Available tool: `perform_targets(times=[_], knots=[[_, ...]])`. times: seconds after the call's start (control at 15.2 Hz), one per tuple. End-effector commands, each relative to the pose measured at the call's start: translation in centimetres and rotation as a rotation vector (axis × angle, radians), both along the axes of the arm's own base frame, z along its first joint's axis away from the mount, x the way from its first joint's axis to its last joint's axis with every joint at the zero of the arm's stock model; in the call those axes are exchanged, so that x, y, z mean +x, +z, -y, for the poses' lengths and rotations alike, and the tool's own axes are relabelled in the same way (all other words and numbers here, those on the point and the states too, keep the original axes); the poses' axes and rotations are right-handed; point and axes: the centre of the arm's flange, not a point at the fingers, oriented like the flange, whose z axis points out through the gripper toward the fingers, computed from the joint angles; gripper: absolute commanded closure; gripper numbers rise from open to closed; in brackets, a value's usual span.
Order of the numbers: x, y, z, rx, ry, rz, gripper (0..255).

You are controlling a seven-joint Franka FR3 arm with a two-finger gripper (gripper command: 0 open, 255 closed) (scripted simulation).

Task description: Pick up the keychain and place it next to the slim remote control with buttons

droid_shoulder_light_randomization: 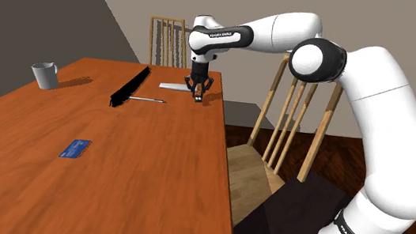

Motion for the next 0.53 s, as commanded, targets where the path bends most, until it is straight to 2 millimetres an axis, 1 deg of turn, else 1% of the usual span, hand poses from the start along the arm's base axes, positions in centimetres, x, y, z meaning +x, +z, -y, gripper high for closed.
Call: perform_targets(times=[0.0, 0.07, 0.46], knots=[[-0.10, -1.10, -0.06, 0.000, 0.000, 0.001, 255], [-0.10, -1.63, -0.06, 0.000, 0.000, 0.001, 255], [-0.10, -1.66, -0.06, 0.000, 0.000, 0.001, 255]])
